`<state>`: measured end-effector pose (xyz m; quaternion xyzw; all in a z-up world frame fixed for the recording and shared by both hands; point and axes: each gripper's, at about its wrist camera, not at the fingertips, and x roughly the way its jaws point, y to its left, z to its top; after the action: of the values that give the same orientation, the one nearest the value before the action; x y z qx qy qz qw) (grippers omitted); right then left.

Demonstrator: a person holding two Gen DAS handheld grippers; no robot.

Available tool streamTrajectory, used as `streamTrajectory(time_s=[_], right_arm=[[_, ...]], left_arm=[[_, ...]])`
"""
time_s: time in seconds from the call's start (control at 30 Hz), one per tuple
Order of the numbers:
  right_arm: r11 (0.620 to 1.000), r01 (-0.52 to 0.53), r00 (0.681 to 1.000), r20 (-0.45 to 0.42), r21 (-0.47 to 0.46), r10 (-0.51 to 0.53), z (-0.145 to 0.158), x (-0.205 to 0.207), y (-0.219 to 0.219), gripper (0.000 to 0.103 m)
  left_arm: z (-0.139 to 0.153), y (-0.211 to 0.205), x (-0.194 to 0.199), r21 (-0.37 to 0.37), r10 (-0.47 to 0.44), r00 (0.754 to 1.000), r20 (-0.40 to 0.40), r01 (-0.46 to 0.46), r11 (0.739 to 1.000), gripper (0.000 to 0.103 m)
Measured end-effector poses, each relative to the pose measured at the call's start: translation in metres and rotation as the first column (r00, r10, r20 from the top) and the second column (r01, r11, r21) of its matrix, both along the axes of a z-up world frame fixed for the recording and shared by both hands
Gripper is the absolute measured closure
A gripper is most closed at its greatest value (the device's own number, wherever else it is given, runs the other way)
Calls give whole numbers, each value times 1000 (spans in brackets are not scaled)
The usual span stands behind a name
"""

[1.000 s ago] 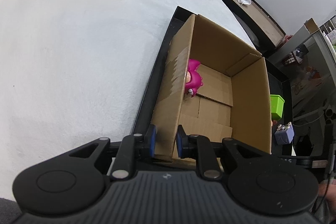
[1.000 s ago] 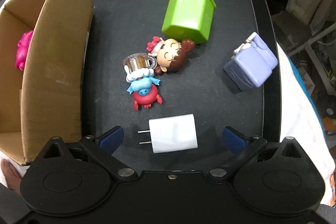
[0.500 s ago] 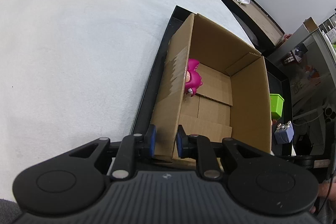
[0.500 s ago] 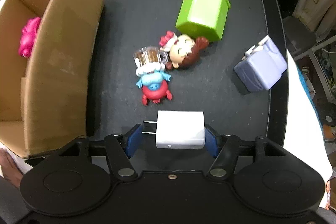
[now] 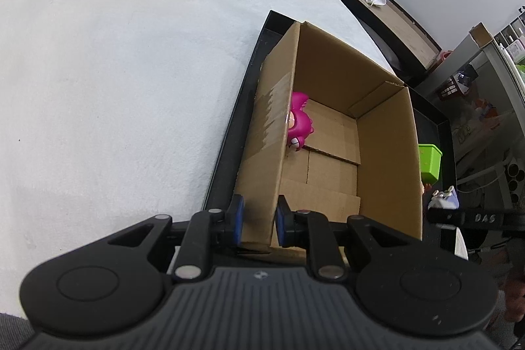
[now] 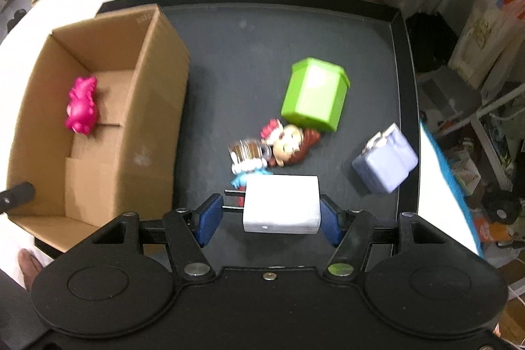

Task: Organize rigid objects
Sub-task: 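Carry the white charger with the right gripper into the box and release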

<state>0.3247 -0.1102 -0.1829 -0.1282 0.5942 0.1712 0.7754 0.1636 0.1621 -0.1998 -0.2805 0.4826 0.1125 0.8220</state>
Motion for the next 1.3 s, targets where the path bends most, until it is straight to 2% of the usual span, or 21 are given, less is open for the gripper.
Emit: streamTrajectory(time_s=[0.43, 0.8, 1.3], right_arm=[[998, -46, 995, 90, 50, 41, 33, 8, 26, 42], [990, -131, 981, 149, 50, 122, 54, 9, 66, 42], [975, -220, 962, 175, 42, 209, 57, 3, 119, 42]], left_arm=[[1, 4, -2, -19, -4, 1000, 14, 4, 1000, 84], [-1, 4, -2, -22, -9, 1000, 17, 9, 1000, 84], [-3, 9, -3, -47, -5, 1000, 27, 6, 999, 84]])
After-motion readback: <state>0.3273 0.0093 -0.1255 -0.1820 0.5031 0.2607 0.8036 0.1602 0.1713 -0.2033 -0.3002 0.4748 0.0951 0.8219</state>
